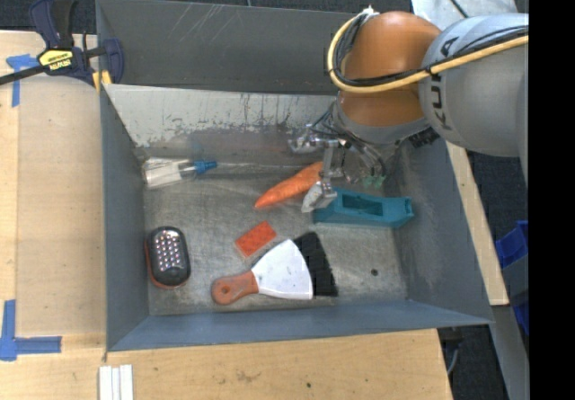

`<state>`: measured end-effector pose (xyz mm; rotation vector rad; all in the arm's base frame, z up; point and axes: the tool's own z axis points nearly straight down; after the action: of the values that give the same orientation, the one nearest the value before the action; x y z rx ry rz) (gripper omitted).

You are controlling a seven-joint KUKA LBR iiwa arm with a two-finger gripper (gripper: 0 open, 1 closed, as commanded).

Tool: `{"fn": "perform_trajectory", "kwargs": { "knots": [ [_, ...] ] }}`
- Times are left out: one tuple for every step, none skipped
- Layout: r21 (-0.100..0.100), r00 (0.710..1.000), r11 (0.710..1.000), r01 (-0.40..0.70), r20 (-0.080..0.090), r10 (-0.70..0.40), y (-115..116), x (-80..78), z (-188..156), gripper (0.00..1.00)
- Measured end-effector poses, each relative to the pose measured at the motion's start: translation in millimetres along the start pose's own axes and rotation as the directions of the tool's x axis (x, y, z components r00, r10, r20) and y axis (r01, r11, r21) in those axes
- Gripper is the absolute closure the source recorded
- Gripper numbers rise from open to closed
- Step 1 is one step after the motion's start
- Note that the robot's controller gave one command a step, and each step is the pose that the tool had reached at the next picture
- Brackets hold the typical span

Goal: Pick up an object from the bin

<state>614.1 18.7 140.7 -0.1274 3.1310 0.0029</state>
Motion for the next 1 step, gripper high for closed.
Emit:
{"fn": "perform_trajectory", "kwargs": {
  "knots": [
    [0.002,0.999,0.999,-0.041,0.004,0.041,-2.5,-0.2,38.1,0.00]
  ]
}}
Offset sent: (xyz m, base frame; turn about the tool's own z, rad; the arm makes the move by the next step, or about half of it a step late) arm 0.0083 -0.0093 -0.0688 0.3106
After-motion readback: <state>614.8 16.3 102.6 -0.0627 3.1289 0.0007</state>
